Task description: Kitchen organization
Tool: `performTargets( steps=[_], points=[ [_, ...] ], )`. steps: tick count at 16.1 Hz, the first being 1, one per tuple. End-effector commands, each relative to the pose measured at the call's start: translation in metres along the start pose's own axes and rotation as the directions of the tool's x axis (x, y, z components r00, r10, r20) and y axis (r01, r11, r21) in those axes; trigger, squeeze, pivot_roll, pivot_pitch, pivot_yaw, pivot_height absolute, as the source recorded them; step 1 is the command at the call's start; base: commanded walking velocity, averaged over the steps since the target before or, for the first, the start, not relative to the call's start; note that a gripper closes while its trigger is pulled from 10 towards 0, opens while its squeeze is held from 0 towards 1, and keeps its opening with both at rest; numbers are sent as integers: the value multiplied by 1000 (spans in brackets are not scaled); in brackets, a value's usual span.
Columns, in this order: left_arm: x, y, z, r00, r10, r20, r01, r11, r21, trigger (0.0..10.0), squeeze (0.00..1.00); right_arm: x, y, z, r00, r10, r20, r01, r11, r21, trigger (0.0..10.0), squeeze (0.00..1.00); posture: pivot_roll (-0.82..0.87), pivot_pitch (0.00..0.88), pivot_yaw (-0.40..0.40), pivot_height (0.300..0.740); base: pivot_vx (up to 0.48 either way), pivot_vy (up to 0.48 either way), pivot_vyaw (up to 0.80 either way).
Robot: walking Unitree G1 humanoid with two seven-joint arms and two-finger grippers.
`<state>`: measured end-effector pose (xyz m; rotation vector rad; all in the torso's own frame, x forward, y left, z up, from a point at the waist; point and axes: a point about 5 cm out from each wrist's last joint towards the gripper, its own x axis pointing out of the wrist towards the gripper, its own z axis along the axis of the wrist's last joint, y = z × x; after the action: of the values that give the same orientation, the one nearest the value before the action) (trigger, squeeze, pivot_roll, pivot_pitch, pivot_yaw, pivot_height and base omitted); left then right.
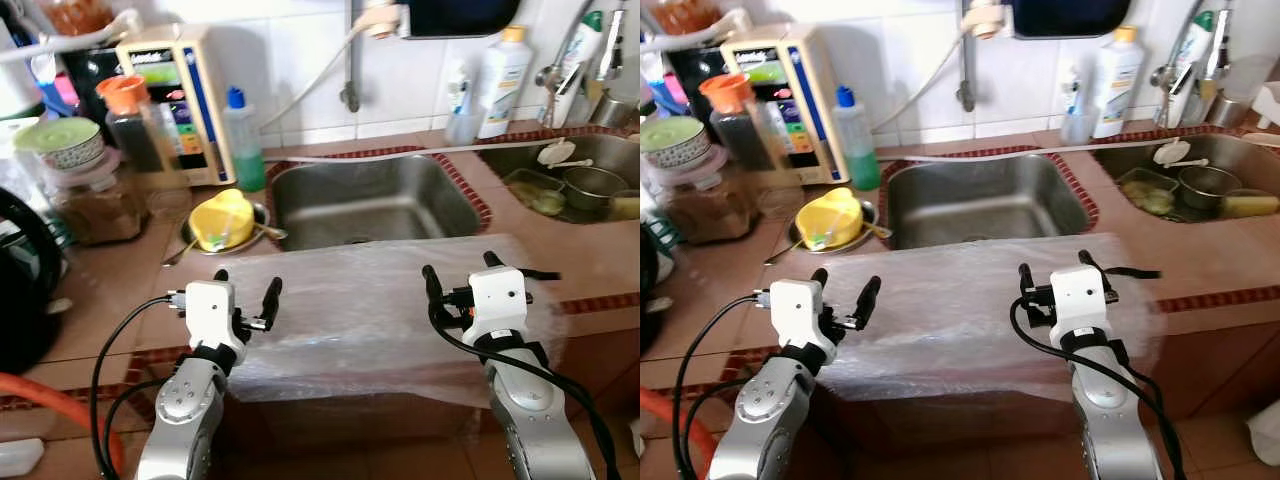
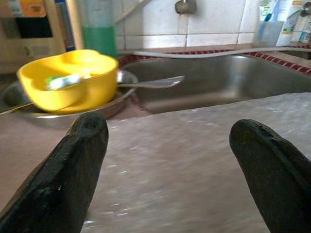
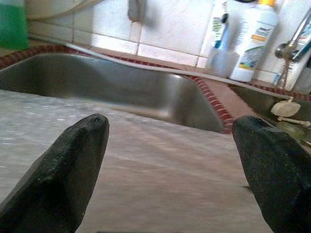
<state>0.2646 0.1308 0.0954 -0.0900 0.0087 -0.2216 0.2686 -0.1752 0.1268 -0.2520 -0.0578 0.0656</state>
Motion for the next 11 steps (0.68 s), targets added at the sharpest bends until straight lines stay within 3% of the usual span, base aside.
performTargets(
  steps=[1,6,11],
  points=[
    [1,-1,1,1000,-5,-3,5,1000,0,10000,0,2,-2,2,1000,0,9,0,1000,-4,10000,0,-260,5,82,740,0,-480,0],
    [0,-1,0,1000,-4,-6,4,1000,3,10000,0,3,-1,2,1000,1,11,-1,1000,-6,10000,0,-262,3,83,740,0,-480,0],
    [1,-1,0,1000,2,1,-2,1000,2,10000,0,2,-2,2,1000,0,11,1,1000,-6,10000,0,-265,5,82,740,0,0,0]
  ],
)
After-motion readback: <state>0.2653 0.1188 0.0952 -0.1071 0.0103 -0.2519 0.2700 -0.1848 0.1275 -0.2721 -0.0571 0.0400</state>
